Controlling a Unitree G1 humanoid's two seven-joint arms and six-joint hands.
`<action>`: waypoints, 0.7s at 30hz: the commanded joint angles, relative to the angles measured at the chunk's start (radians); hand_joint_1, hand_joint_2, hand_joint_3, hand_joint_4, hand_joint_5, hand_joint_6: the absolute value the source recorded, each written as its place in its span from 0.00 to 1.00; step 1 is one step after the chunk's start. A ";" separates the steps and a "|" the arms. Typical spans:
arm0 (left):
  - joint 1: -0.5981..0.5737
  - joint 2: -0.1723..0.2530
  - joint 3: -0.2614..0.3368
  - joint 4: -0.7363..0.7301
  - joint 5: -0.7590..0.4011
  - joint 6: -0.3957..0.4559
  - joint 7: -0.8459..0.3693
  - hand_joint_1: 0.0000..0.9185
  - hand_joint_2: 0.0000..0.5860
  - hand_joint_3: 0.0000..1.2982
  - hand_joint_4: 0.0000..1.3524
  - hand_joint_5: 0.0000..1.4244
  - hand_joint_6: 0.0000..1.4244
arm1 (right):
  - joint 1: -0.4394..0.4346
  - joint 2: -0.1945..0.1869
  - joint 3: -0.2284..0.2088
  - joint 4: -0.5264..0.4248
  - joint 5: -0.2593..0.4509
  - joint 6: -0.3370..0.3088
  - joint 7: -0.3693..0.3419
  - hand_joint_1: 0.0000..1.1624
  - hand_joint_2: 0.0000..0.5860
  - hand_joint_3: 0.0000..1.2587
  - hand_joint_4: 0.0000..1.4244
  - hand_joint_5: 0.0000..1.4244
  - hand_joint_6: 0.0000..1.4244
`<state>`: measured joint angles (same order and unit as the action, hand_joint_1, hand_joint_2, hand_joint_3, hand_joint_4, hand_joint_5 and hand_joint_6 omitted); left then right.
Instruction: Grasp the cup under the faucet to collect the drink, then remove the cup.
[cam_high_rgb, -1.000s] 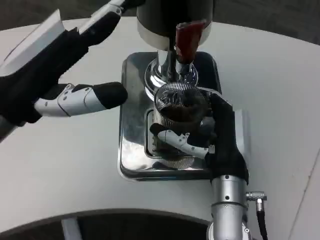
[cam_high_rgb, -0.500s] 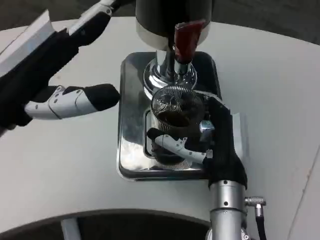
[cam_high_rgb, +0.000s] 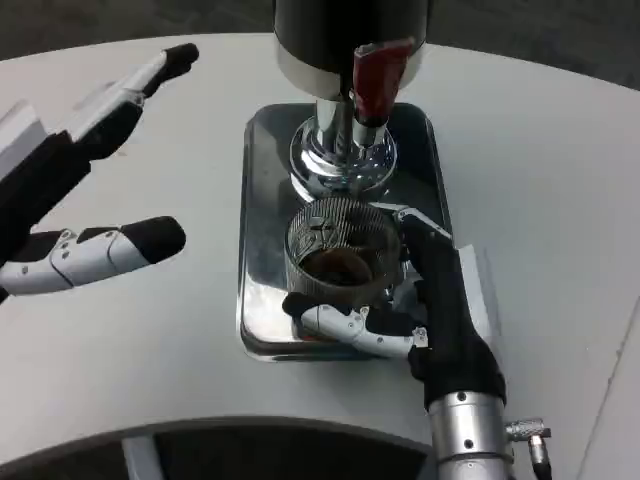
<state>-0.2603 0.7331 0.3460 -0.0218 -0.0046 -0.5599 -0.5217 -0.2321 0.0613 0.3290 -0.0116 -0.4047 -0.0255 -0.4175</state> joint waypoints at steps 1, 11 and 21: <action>0.081 0.027 0.014 -0.034 0.042 0.015 0.015 0.00 0.19 0.00 0.00 0.00 0.00 | 0.066 0.043 0.033 -0.115 0.001 0.004 0.032 0.96 0.16 0.56 0.64 0.70 0.98; 0.220 0.072 0.018 -0.129 0.189 0.027 0.027 0.00 0.13 0.00 0.00 0.00 0.00 | 0.139 -0.016 0.034 -0.323 0.002 0.044 0.174 0.96 0.16 0.57 0.66 0.71 1.00; 0.392 -0.027 0.075 -0.360 0.412 0.085 0.152 0.00 0.06 0.00 0.00 0.00 0.00 | 0.190 -0.046 0.035 -0.576 -0.007 0.143 0.344 0.96 0.16 0.58 0.66 0.71 0.98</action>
<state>0.0912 0.7193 0.4162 -0.3488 0.3804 -0.4829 -0.3856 -0.0409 0.0302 0.3585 -0.5154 -0.4059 0.1219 -0.1126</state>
